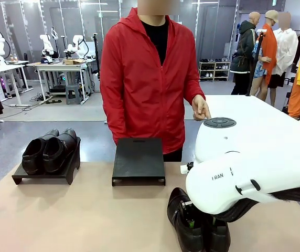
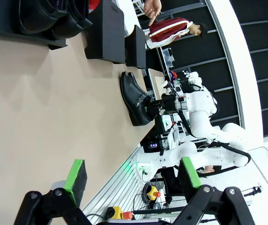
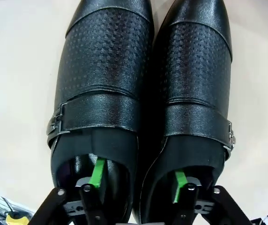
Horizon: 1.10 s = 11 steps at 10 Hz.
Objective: Place the shoes on the stand as instructed by the person.
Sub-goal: Pick up another pair of Shoes and place it on the Shoes Stand indicated by the person.
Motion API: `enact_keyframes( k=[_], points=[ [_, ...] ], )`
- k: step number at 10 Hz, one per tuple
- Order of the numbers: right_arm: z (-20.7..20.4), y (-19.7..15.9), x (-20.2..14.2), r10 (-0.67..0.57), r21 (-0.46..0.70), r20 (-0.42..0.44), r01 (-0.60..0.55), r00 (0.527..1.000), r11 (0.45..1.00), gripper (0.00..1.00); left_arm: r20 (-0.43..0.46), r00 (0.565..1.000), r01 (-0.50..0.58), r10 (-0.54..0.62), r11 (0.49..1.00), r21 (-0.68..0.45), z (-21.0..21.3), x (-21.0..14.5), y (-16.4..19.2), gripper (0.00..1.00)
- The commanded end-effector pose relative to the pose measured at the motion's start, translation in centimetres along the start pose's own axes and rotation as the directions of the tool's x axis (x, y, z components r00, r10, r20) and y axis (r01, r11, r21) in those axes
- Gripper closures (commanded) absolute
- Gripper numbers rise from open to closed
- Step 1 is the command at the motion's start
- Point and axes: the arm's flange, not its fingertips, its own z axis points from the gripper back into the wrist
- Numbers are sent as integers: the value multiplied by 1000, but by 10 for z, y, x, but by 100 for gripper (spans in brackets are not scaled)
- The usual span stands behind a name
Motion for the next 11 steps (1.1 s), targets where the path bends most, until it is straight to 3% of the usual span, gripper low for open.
enact_keyframes(
  k=[1,7,11],
  points=[
    [-22,-14,-49,-43,-2,15,43,999,999,100,-5,1000,12,-12,1000,-8,-1,-5,-4,0],
    [-4,-14,-57,-29,1,20,29,999,1000,100,-5,1000,12,-12,1000,-8,-1,-5,-4,0],
    [95,-62,-55,9,28,109,-12,994,1000,100,-5,1000,12,-12,1000,-8,-1,-5,-4,0]
  ],
)
